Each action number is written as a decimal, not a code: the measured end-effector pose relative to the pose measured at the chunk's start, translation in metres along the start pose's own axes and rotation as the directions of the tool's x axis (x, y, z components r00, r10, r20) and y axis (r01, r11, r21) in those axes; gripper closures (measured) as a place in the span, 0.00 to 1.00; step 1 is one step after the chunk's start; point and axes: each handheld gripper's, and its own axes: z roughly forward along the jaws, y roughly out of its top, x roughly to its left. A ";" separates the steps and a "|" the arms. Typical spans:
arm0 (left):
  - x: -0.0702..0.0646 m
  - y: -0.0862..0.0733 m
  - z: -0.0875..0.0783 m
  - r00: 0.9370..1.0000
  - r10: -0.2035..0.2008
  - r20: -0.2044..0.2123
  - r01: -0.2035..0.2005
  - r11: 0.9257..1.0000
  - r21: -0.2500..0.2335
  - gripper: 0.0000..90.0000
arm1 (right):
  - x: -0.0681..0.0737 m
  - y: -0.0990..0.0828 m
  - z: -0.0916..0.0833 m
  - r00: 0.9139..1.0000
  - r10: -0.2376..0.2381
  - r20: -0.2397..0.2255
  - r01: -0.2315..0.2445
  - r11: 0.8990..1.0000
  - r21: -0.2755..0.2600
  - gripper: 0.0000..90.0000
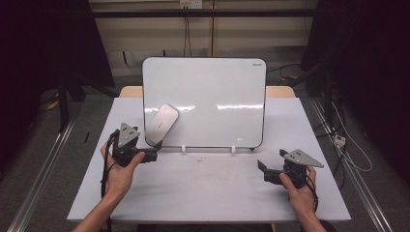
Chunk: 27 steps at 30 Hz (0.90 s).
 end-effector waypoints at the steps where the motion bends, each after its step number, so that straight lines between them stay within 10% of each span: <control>1: 0.001 -0.001 -0.002 1.000 0.004 0.000 -0.004 1.000 0.000 0.05 | 0.000 0.000 0.000 1.000 -0.001 0.000 0.001 1.000 0.000 0.07; 27: 0.000 -0.053 -0.026 1.000 -0.021 -0.020 0.023 0.998 0.066 0.06 | 0.001 0.000 0.001 1.000 -0.007 -0.001 0.007 1.000 0.003 0.07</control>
